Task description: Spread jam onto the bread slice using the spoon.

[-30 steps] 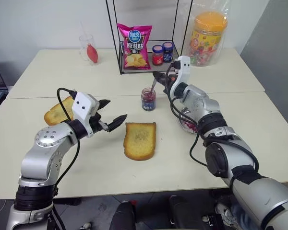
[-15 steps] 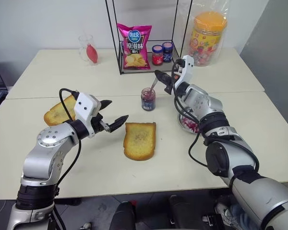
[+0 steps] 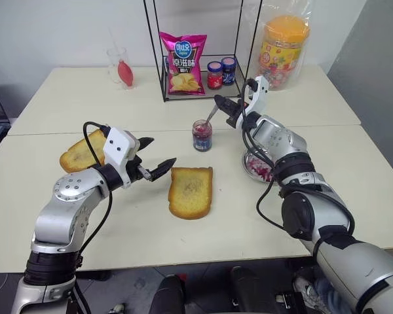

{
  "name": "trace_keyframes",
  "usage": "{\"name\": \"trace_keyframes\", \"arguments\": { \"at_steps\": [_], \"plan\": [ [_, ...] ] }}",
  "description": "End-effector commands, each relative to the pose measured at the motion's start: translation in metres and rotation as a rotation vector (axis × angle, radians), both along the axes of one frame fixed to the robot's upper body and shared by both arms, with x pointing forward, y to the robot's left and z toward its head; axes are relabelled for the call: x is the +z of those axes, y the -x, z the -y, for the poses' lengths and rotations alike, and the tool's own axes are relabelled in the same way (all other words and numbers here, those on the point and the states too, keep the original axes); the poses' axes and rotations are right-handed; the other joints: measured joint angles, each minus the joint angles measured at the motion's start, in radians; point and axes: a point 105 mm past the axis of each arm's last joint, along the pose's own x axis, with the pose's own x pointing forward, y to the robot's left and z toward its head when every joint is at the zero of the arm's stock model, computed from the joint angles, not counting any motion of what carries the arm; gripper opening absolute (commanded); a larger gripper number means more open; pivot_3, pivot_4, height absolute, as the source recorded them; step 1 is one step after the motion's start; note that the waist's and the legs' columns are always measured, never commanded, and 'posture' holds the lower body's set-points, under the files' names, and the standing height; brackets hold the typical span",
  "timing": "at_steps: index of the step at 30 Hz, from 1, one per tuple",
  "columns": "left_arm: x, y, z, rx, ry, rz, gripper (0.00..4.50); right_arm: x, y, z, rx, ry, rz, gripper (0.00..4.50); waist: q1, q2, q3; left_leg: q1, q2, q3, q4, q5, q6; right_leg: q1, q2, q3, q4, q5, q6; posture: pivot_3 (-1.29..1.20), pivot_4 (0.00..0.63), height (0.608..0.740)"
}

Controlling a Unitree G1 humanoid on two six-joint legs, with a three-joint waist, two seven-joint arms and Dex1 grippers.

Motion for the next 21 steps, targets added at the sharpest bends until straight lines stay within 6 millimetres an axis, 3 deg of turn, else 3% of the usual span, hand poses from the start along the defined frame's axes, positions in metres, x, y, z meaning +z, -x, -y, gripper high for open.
{"name": "trace_keyframes", "arguments": {
  "at_steps": [1, 21],
  "plan": [
    [0.014, 0.0, 0.005, -0.019, -0.004, 0.063, 4.5, 0.036, 0.0, 0.003, -0.008, -0.068, 0.076, 0.01, 0.0, 0.0, 0.0, 0.0, 0.0, 0.0, 0.0, 0.0, 0.0, 0.0, 0.0, 0.0, 0.0, 0.0, 0.0, 0.0, 0.15, 0.74],
    [0.018, -0.001, 0.007, -0.027, 0.008, 0.071, 4.5, 0.038, -0.006, 0.02, -0.06, -0.179, -0.006, 0.01, 0.0, 0.0, 0.0, 0.0, 0.0, 0.0, 0.0, 0.0, 0.0, 0.0, 0.0, 0.0, 0.0, 0.0, 0.0, 0.0, 0.15, 0.74]
  ]
}}
